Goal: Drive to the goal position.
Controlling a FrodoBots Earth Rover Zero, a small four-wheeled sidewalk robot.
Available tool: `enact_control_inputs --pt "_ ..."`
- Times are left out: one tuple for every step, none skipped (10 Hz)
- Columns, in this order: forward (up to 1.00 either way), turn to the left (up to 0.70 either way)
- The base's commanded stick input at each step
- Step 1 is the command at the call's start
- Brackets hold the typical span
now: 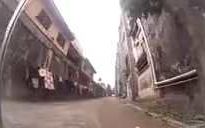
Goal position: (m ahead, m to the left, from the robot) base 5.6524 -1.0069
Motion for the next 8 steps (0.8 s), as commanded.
enact_control_inputs --pt "0.74 0.03" --pt "0.74 0.03" --pt "0.74 0.03" --pt "0.74 0.03" --pt "0.74 0.03" --pt "0.74 0.03" --pt "0.74 0.03" --pt "0.74 0.03"
